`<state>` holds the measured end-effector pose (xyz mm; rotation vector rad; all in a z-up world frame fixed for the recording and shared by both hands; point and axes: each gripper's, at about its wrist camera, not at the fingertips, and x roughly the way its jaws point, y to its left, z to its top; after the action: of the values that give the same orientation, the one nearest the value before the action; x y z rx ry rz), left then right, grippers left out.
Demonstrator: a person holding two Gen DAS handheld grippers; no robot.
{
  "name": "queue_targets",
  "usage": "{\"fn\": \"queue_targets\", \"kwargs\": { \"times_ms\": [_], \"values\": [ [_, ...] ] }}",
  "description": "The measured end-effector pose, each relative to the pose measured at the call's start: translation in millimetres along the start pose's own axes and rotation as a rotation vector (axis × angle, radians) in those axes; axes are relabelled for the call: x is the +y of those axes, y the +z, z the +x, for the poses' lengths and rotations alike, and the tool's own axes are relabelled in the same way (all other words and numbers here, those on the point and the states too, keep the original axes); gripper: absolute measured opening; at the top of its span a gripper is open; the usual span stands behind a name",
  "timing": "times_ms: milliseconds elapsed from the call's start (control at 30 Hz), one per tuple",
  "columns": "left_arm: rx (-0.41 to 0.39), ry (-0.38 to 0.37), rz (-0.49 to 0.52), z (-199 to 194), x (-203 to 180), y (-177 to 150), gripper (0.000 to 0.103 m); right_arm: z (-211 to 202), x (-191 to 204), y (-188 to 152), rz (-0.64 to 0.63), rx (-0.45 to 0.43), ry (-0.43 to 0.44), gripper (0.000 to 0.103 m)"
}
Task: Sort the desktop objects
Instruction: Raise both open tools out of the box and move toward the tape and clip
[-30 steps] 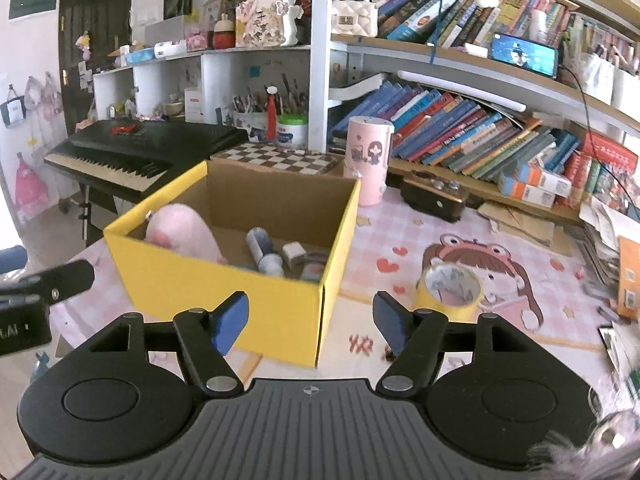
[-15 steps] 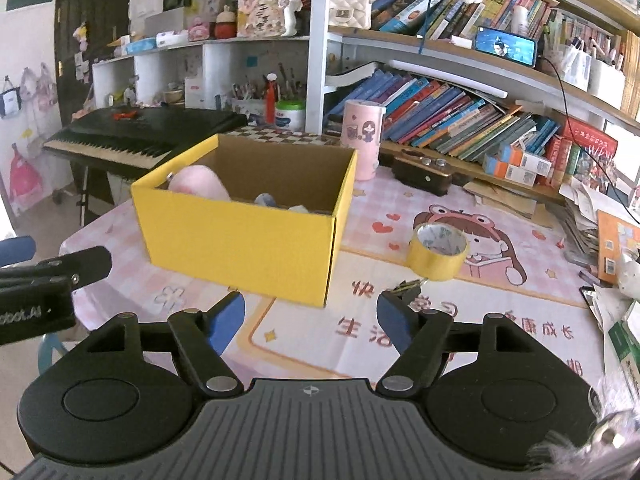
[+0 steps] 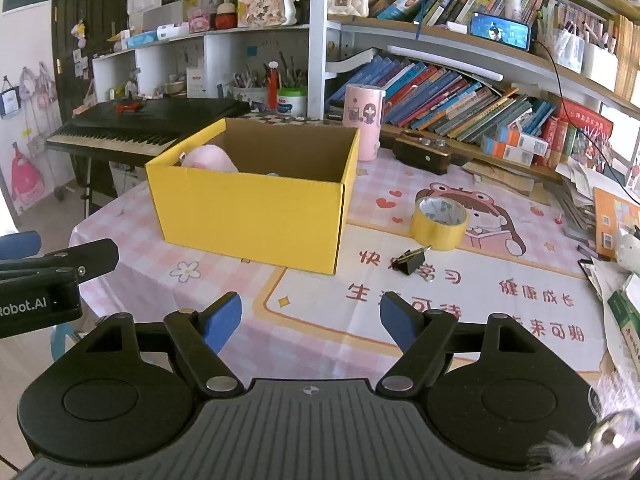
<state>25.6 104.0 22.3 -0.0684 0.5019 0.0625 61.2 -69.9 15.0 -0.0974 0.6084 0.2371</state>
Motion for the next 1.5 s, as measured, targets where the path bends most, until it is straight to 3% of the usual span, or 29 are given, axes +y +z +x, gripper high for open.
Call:
{"fn": "queue_targets", "kwargs": {
  "times_ms": [667,967,1500],
  "values": [
    [0.101,-0.070,0.045,5,-14,-18,0.091,-10,-10,-28,0.057,0.077,-0.077,0.080],
    [0.109,-0.157,0.088,9,-30,-19,0.091,-13,-25,-35,0.099,0.094,-0.128,0.081],
    [0.129,-0.240,0.135,31,-74,-12,0.091,-10,-63,-37,0.148,0.113,-0.190,0.082]
  ]
}}
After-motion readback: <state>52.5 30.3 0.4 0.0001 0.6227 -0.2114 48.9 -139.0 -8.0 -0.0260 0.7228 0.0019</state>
